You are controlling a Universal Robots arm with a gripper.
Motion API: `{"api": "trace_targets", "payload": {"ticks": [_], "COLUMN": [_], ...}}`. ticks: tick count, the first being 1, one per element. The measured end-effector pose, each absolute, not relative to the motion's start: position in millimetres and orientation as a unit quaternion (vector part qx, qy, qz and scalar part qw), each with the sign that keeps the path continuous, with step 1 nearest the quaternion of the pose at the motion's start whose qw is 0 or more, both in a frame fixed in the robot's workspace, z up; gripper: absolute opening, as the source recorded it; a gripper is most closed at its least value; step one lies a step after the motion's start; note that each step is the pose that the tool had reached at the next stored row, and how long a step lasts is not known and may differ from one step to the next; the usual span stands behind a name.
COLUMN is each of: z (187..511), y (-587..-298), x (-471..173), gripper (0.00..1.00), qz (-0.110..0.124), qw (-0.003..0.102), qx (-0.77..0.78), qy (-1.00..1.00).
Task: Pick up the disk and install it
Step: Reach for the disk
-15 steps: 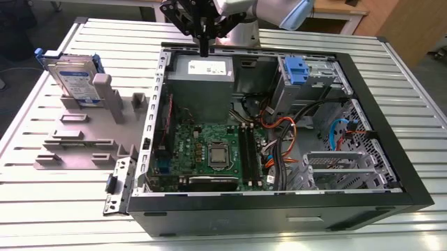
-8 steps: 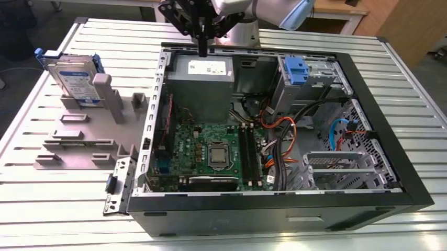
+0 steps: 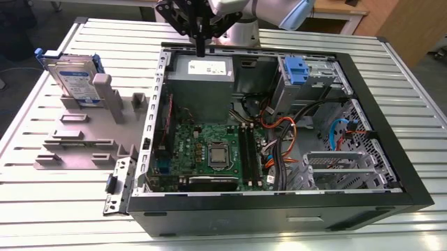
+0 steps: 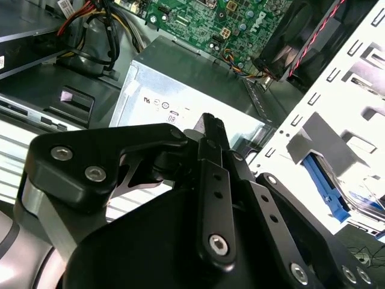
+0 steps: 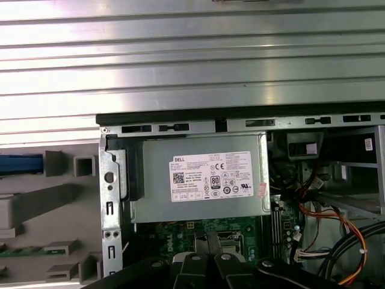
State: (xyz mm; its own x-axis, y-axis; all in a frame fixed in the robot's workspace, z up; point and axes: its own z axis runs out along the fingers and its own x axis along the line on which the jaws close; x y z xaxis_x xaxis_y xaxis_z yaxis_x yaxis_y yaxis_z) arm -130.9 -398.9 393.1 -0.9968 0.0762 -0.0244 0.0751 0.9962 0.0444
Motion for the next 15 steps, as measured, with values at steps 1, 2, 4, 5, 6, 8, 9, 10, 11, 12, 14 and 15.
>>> {"api": "trace_targets", "payload": {"ticks": [1,2,4,5,6,8,9,10,11,12,14,15], "z": [393.0,393.0,393.0,392.9,392.9,392.9,392.9,392.9,392.8,392.8,392.8,392.8], "y": [-398.9,-398.9,-398.9,-398.9,-398.9,-398.9,-398.9,-398.9,-398.9,-398.9,-398.9,-398.9], "x": [-131.3,-131.6,-132.3,-132.5,-132.9,-133.3,-133.4,-133.6,-133.8,-134.1,-134.5,-134.8], "gripper": [0.11,0.11,0.11,0.11,0.11,0.11,0.11,0.11,0.11,0.11,0.11,0.11], "qz": [0.022,0.022,0.022,0.022,0.022,0.022,0.022,0.022,0.022,0.022,0.022,0.022], "qw": [0.013,0.013,0.013,0.013,0.013,0.013,0.013,0.013,0.013,0.013,0.013,0.013], "qx": [0.038,0.038,0.038,0.038,0.038,0.038,0.038,0.038,0.038,0.038,0.038,0.038], "qy": [0.999,0.999,0.999,0.999,0.999,0.999,0.999,0.999,0.999,0.999,0.999,0.999]}}
